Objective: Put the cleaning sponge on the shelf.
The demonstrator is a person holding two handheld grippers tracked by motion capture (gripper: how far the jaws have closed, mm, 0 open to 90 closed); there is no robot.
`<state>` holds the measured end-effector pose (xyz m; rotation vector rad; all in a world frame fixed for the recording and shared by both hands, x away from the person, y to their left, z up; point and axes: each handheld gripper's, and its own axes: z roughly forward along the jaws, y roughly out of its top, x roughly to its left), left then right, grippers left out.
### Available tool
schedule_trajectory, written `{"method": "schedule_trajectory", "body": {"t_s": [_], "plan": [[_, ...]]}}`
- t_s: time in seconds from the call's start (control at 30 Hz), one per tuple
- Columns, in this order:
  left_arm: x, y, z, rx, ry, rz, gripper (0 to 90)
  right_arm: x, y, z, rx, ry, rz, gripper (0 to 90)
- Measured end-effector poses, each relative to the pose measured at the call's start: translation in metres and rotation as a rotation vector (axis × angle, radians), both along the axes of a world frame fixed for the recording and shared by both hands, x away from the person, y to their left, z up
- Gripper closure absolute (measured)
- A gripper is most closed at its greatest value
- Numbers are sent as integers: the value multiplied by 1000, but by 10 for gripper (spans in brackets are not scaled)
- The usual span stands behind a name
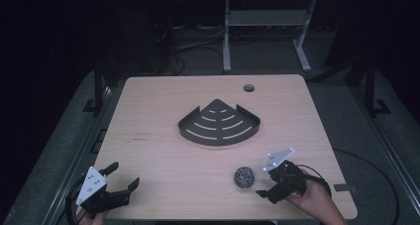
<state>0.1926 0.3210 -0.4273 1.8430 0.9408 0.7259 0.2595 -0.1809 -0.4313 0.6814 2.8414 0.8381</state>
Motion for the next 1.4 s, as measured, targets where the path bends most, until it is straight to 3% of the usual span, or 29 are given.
{"method": "schedule_trajectory", "body": {"t_s": [1.4], "plan": [[-1,0,1,-3,-6,-2,133,25,41,0,-37,33,60,159]]}}
